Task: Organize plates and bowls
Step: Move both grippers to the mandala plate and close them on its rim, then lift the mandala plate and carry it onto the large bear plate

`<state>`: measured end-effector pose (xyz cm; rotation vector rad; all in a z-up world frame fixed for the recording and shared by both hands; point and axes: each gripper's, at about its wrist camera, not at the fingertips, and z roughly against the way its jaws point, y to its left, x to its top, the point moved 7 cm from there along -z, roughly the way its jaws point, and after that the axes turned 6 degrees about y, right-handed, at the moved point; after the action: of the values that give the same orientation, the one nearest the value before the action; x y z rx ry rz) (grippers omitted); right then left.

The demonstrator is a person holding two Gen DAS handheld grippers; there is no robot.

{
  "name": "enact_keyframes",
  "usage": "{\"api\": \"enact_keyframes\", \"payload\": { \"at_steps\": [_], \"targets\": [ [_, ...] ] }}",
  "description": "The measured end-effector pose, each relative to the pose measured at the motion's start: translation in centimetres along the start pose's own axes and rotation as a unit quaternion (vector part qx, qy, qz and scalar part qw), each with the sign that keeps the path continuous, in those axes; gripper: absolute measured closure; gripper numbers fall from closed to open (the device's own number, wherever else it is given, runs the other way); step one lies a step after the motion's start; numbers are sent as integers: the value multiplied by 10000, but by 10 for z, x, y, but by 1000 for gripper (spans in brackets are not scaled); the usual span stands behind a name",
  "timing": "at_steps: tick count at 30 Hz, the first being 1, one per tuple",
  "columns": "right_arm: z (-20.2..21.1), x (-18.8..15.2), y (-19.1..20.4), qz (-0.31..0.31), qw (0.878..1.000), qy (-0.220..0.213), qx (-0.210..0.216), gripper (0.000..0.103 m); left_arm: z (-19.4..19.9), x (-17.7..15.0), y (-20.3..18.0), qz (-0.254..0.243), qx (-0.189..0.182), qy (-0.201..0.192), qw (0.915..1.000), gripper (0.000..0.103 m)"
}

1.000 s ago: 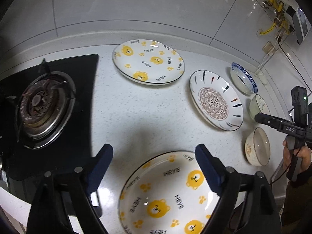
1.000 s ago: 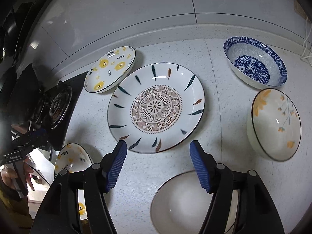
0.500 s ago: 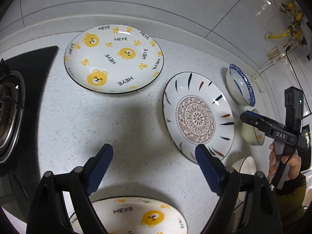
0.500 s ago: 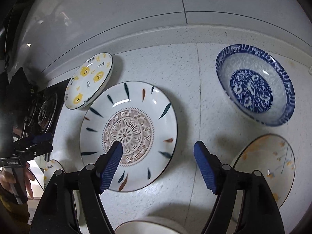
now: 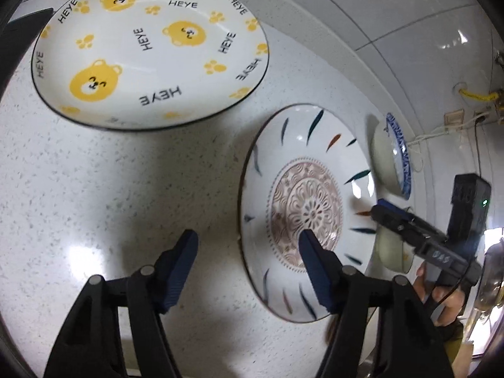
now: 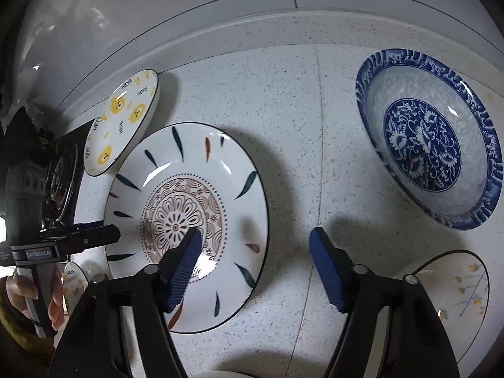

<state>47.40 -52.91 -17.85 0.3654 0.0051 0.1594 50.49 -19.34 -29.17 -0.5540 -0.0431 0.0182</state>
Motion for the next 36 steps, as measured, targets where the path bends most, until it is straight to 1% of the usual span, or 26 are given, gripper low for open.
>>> {"api": "enact_keyframes", "payload": {
  "at_steps": [1,2,4,9,11,13,16,17,20,21,22,23,24,26,29,32,34,35,36],
  "targets": [
    [0,0,-2,-13,10000,11,-23,55,-1,1,0,18,-51,0,10000,47],
    [1,1,-4,-3,10000,13,-59,57,-2,2,0,76,-114,17,9999,50],
    [4,2,-6,123,9996,-52,-268,60,-3,3,-1,113,-232,29,9997,51],
    [17,7,-3,352,9984,-200,-396,60,-4,2,-3,54,-212,-3,9998,51],
    [15,9,-3,386,9983,-149,-416,61,-4,1,-3,35,-205,-11,9998,52],
    [8,11,-1,432,9982,-33,-422,69,-4,2,-2,39,-211,14,9998,55],
    [-4,12,2,496,9974,101,-504,70,-5,1,-1,42,-232,37,9997,58],
    [-8,12,4,507,9972,148,-533,71,-5,2,-1,62,-246,41,9997,59],
    [-18,12,9,531,9966,277,-569,72,-8,2,-1,93,-339,110,9993,69],
    [-20,12,9,529,9965,317,-572,77,-10,2,-1,98,-364,145,9992,74],
    [-23,12,11,518,9967,349,-525,80,-12,2,-1,104,-392,184,9990,76],
    [-24,12,14,514,9968,378,-474,81,-13,2,-1,129,-432,216,9988,82],
    [-25,12,16,523,9969,398,-433,84,-15,1,-1,164,-480,253,9984,85],
    [-24,14,18,518,9967,423,-451,85,-15,1,0,200,-502,267,9982,86],
    [-24,15,20,350,9981,424,-282,86,-15,0,5,270,-510,296,9979,94],
    [-21,13,21,259,9987,411,-143,88,-14,-2,7,319,-556,319,9974,94],
    [-18,11,27,304,9986,396,-173,88,-13,-3,9,317,-535,326,9975,94],
    [-15,10,26,284,9983,396,-310,89,-12,-4,10,335,-524,331,9975,94],
    [-12,10,29,269,9985,383,-279,89,-11,-4,11,378,-541,346,9972,94]
  ]
}}
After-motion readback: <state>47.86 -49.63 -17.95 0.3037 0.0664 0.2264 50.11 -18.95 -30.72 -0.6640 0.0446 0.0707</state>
